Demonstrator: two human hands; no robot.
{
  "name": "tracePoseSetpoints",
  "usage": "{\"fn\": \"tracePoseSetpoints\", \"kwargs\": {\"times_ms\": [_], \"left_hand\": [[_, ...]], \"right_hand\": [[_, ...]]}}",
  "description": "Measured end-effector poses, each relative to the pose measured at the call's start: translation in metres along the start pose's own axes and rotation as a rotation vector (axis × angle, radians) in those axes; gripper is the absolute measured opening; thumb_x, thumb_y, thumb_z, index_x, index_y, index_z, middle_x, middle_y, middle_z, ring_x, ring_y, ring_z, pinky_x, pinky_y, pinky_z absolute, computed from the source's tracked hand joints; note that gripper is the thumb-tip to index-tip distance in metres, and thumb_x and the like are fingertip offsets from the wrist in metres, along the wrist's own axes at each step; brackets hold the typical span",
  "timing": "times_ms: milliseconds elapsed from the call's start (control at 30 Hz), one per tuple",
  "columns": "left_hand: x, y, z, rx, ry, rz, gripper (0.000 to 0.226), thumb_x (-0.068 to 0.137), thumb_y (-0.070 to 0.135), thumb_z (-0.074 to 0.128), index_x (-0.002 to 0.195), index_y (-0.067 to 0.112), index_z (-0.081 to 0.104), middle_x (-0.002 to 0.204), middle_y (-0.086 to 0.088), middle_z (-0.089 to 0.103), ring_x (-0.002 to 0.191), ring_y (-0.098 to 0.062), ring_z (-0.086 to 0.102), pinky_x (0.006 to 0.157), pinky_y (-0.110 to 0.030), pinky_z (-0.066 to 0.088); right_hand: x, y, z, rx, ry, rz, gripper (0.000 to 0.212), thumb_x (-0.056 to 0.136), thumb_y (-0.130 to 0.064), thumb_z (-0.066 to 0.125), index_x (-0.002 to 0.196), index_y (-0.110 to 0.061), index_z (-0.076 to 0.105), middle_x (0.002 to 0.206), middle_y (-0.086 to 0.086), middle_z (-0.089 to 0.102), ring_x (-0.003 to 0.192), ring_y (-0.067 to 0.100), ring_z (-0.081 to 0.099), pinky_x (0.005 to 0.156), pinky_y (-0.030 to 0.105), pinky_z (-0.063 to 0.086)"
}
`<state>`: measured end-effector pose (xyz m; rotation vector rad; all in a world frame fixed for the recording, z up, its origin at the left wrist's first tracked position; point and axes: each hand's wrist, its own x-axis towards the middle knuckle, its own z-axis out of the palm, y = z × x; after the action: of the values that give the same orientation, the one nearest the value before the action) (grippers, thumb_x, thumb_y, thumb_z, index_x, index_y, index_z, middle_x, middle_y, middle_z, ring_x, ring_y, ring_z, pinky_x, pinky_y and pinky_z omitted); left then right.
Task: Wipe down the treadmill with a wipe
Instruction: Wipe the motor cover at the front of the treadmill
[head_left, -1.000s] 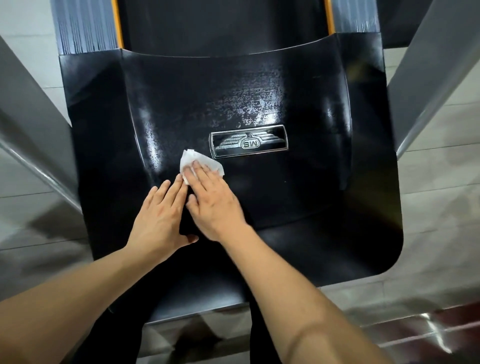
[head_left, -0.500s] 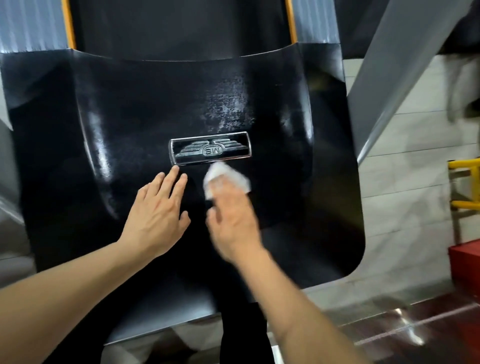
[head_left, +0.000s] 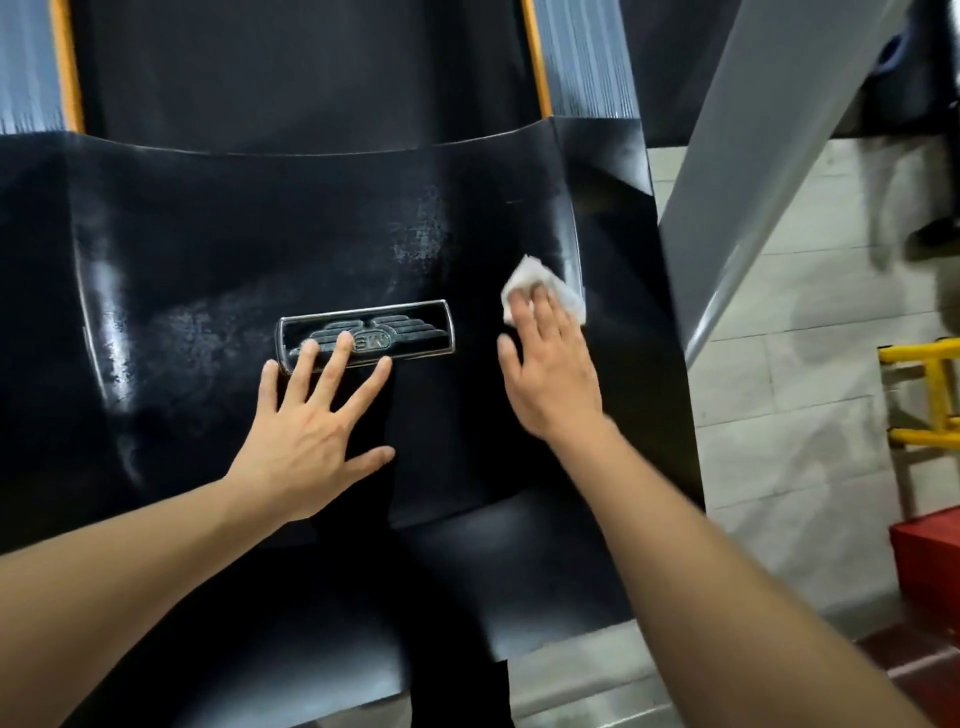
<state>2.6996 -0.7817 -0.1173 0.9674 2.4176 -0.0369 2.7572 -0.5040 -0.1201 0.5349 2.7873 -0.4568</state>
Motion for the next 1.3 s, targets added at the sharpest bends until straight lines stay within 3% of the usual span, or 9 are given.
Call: {"fn": "tracePoseSetpoints", "kwargs": {"times_ms": [200, 333, 533, 733, 833, 967, 1033, 1200, 1300], "left_hand": [[0.0, -0.001, 0.005, -0.025, 0.024, 0.002, 0.09, 0.086, 0.084, 0.013, 0.161, 0.041, -0.012, 0.172, -0.006, -0.012, 0.157, -0.038, -0.006, 0.123, -0.066, 0.01], [0.001, -0.002, 0.009, -0.029, 0.04, -0.005, 0.089, 0.087, 0.084, 0.013, 0.16, 0.042, -0.014, 0.171, -0.005, -0.014, 0.157, -0.037, -0.008, 0.123, -0.065, 0.008], [0.0, -0.001, 0.008, -0.048, 0.045, -0.008, 0.089, 0.089, 0.087, 0.02, 0.161, 0.043, -0.008, 0.172, -0.005, -0.007, 0.157, -0.038, 0.0, 0.122, -0.066, 0.011], [-0.001, 0.004, 0.0, -0.032, -0.007, -0.039, 0.092, 0.084, 0.085, 0.018, 0.158, 0.044, -0.019, 0.17, -0.005, -0.019, 0.157, -0.037, -0.01, 0.124, -0.063, 0.004], [-0.001, 0.006, -0.004, -0.03, 0.001, -0.042, 0.093, 0.086, 0.081, 0.028, 0.161, 0.041, -0.011, 0.171, -0.007, -0.012, 0.157, -0.038, -0.005, 0.123, -0.063, 0.008], [-0.007, -0.008, -0.002, -0.049, 0.066, 0.006, 0.094, 0.088, 0.073, 0.051, 0.164, 0.034, 0.011, 0.172, -0.01, 0.006, 0.158, -0.034, 0.009, 0.125, -0.058, 0.016], [-0.012, -0.017, 0.001, -0.062, 0.12, 0.007, 0.096, 0.086, 0.071, 0.059, 0.163, 0.028, 0.022, 0.171, -0.014, 0.011, 0.156, -0.034, 0.016, 0.125, -0.054, 0.019], [-0.028, -0.056, 0.005, -0.059, 0.117, -0.254, 0.107, 0.075, 0.091, 0.033, 0.163, 0.034, 0.014, 0.171, -0.009, 0.01, 0.157, -0.034, 0.01, 0.125, -0.059, 0.008], [-0.031, -0.066, 0.006, -0.07, 0.079, -0.241, 0.108, 0.073, 0.096, 0.021, 0.163, 0.04, -0.002, 0.173, -0.004, -0.004, 0.158, -0.032, -0.001, 0.125, -0.06, 0.002]], "right_hand": [[0.177, -0.001, -0.032, -0.06, -0.083, 0.013, 0.061, 0.107, -0.041, 0.03, 0.16, -0.014, 0.016, 0.168, 0.015, 0.011, 0.156, 0.026, 0.009, 0.126, 0.042, 0.005], [0.199, 0.008, -0.043, -0.12, -0.072, 0.006, 0.062, 0.107, -0.041, 0.027, 0.161, -0.013, 0.015, 0.168, 0.014, 0.009, 0.156, 0.025, 0.007, 0.127, 0.039, 0.002], [0.054, 0.015, -0.005, -0.1, 0.185, 0.084, 0.063, 0.1, -0.04, 0.034, 0.156, -0.01, 0.035, 0.163, 0.013, 0.031, 0.153, 0.026, 0.024, 0.125, 0.042, 0.02], [-0.126, -0.042, 0.035, 0.041, 0.079, 0.15, 0.065, 0.101, -0.036, 0.037, 0.16, -0.014, 0.023, 0.167, 0.01, 0.02, 0.156, 0.02, 0.011, 0.127, 0.039, 0.015], [-0.158, -0.054, 0.042, 0.083, 0.016, 0.094, 0.065, 0.1, -0.034, 0.039, 0.161, -0.017, 0.022, 0.168, 0.006, 0.016, 0.156, 0.017, 0.01, 0.127, 0.039, 0.016], [-0.081, -0.03, 0.035, 0.096, 0.089, 0.099, 0.063, 0.099, -0.035, 0.036, 0.158, -0.012, 0.031, 0.164, 0.015, 0.028, 0.154, 0.027, 0.022, 0.124, 0.046, 0.021], [-0.015, -0.019, 0.023, 0.067, 0.096, 0.121, 0.065, 0.1, -0.039, 0.03, 0.157, -0.01, 0.031, 0.163, 0.019, 0.028, 0.153, 0.031, 0.023, 0.125, 0.045, 0.015], [0.146, -0.02, -0.006, 0.054, 0.054, 0.155, 0.06, 0.106, -0.036, 0.035, 0.16, -0.015, 0.023, 0.168, 0.014, 0.014, 0.156, 0.026, 0.01, 0.127, 0.04, 0.003], [0.199, -0.033, -0.02, 0.072, 0.009, 0.204, 0.061, 0.105, -0.038, 0.034, 0.16, -0.013, 0.023, 0.167, 0.017, 0.015, 0.155, 0.028, 0.011, 0.127, 0.04, 0.004]]}}
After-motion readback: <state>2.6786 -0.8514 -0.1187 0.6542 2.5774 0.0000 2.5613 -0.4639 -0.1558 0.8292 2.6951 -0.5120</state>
